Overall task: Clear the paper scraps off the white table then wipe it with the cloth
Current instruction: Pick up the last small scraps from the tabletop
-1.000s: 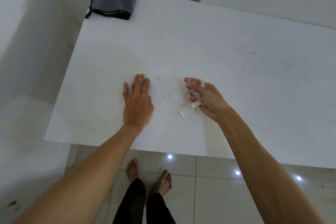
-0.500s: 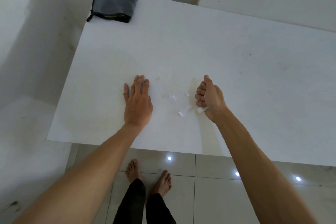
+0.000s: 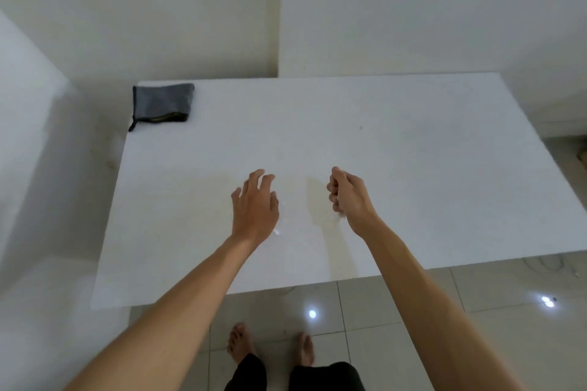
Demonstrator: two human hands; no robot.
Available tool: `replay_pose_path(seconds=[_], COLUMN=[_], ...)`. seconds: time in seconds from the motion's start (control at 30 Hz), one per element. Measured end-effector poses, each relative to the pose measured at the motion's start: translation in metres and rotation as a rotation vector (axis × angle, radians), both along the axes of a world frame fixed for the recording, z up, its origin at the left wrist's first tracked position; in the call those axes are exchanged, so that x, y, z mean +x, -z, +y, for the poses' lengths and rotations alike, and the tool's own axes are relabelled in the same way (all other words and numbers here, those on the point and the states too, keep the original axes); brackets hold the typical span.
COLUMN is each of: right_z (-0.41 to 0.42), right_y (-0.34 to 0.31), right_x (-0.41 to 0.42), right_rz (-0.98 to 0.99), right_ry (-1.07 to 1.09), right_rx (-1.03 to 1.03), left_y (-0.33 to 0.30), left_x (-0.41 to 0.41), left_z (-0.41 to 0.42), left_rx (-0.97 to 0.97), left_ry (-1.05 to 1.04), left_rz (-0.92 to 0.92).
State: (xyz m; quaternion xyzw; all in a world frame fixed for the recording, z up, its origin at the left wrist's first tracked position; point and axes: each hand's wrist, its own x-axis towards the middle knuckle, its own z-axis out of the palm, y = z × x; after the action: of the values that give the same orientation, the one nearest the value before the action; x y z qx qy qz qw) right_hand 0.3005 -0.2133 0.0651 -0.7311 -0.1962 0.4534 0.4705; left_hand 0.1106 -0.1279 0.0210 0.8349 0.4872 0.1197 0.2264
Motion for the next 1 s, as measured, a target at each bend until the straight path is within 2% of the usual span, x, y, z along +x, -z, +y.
replay_pose_path(seconds=[0.23,0.47,0.7,1.0], right_z=[-0.093,-0.202,-0.266,-0.281], right_y=[-0.05,-0.077,-0.072,-0.035], right_x=[0.115,0.27,0.416,0.604], right_rz=[-0.007,-0.06,-0.08,-0.026], right_ry=[0.126,0.189,0.245,0.334], right_rx=[0.037,0.012,-0.051,-0.086], left_y=[-0.07,-0.102,-0.092,-0.049], left_x=[0.122,0.283,0.445,0.638], left_z=[-0.052,-0.133,-0.202,-0.235], left_rx=[0.02,0.025,-0.004,-0.094], left_ry=[0.154,0.23,0.332,0.328], left_rz=[-0.05,-0.065,-0.103,-0.05])
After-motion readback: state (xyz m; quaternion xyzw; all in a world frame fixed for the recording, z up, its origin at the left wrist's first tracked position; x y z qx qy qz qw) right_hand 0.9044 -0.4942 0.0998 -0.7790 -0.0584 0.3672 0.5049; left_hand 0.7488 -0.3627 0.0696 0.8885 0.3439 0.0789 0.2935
